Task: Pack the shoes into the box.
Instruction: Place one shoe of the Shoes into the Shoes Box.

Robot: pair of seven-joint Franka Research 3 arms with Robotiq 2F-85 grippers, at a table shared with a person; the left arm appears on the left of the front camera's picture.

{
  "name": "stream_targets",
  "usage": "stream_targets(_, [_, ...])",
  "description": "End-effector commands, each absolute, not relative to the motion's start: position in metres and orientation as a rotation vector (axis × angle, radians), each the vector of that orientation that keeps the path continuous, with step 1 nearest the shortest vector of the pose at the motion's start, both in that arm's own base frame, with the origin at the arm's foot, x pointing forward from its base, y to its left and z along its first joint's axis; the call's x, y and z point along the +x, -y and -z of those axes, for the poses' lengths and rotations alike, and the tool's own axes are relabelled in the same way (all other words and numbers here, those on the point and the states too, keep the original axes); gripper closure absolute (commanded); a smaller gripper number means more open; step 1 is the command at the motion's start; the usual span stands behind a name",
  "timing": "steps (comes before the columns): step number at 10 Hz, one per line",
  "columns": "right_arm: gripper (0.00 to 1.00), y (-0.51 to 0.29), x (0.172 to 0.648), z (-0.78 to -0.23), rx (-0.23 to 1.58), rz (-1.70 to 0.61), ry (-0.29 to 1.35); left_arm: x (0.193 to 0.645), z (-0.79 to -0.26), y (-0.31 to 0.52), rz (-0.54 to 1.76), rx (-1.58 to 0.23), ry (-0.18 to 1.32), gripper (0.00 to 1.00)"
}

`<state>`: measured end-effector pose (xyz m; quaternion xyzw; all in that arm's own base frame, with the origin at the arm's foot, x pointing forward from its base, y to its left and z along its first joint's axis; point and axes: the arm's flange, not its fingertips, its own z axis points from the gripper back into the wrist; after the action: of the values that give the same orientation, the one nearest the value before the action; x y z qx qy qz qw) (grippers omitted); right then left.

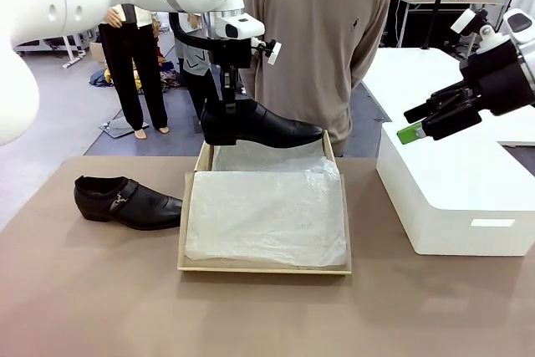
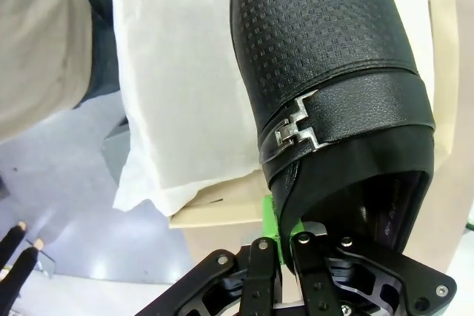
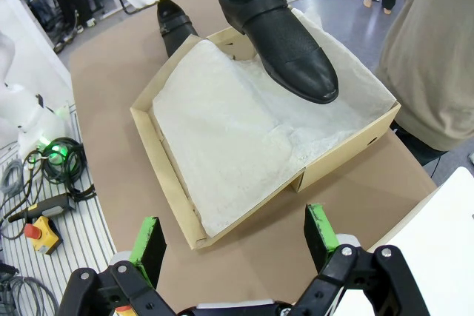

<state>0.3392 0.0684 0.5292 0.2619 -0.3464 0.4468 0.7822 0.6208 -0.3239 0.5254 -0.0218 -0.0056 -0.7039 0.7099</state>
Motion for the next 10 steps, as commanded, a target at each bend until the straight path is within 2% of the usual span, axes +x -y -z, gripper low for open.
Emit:
stream_targets(1, [0.0, -0.069, 0.344, -0.528, 0.58, -0.984, 0.779, 0.619, -0.532, 0.324, 1.56, -0.044, 0.023, 1.0])
stream_targets(6, [0.0, -0.069, 0.344, -0.528, 0.58, -0.984, 0.779, 0.621, -0.525, 0.324, 1.562, -0.048, 0.013, 1.0])
stream_targets(10, [0.0, -0.069, 0.344, -0.528, 0.58, -0.984, 0.779, 0.641, -0.516, 0.342, 1.591, -0.036, 0.021, 1.0])
